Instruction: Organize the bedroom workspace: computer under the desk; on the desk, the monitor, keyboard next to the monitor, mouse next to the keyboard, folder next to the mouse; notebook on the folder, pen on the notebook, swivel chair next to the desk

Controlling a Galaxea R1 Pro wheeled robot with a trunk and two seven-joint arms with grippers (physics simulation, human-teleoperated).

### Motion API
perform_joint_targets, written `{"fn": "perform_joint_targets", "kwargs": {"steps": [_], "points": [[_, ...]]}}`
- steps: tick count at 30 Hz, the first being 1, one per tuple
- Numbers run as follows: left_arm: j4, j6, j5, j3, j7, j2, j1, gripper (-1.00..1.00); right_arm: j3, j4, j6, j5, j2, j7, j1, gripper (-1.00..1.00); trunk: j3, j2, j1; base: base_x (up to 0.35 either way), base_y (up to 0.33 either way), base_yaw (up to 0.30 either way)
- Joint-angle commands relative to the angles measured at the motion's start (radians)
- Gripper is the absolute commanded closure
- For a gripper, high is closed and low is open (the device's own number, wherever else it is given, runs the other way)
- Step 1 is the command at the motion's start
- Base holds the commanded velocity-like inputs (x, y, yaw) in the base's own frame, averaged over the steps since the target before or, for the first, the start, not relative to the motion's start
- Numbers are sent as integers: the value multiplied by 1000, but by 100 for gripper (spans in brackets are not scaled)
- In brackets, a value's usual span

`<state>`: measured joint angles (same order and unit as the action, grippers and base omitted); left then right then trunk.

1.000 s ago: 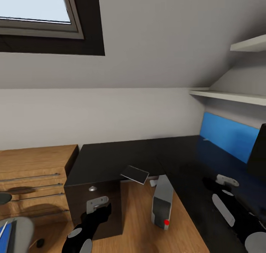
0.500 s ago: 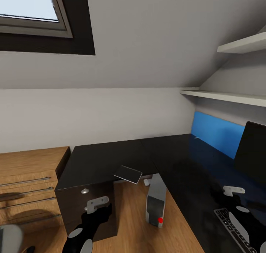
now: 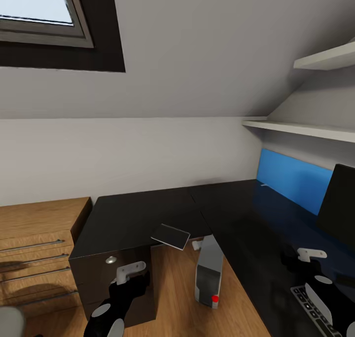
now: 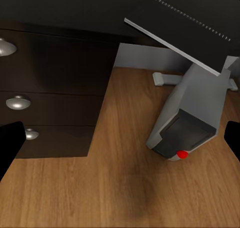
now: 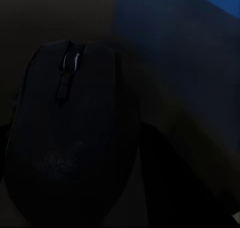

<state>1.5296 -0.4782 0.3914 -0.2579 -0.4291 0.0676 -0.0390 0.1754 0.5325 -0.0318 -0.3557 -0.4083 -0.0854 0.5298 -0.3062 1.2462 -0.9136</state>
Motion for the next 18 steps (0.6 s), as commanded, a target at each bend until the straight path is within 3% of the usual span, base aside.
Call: {"fn": "perform_joint_targets", "kwargs": {"steps": [1, 5, 12, 18], "points": [[1, -2, 11, -1, -10, 0, -1, -100, 9, -1, -3, -14, -1, -8, 1, 100, -1, 1, 0, 70, 0, 0], [2, -2, 11, -2, -10, 0, -1, -100, 8, -22, -1, -14, -1, -11, 1, 100, -1, 1, 0, 47, 0, 0], [3, -4, 11, -4, -8, 0, -1, -100, 7, -76, -2, -14, -1, -14, 3, 100, -1, 1, 0, 233, 0, 0], [4, -5, 11, -10, -8, 0, -1, -100, 6, -129, -2, -14, -1, -24, 7, 100, -1, 1, 0, 59, 0, 0]]}}
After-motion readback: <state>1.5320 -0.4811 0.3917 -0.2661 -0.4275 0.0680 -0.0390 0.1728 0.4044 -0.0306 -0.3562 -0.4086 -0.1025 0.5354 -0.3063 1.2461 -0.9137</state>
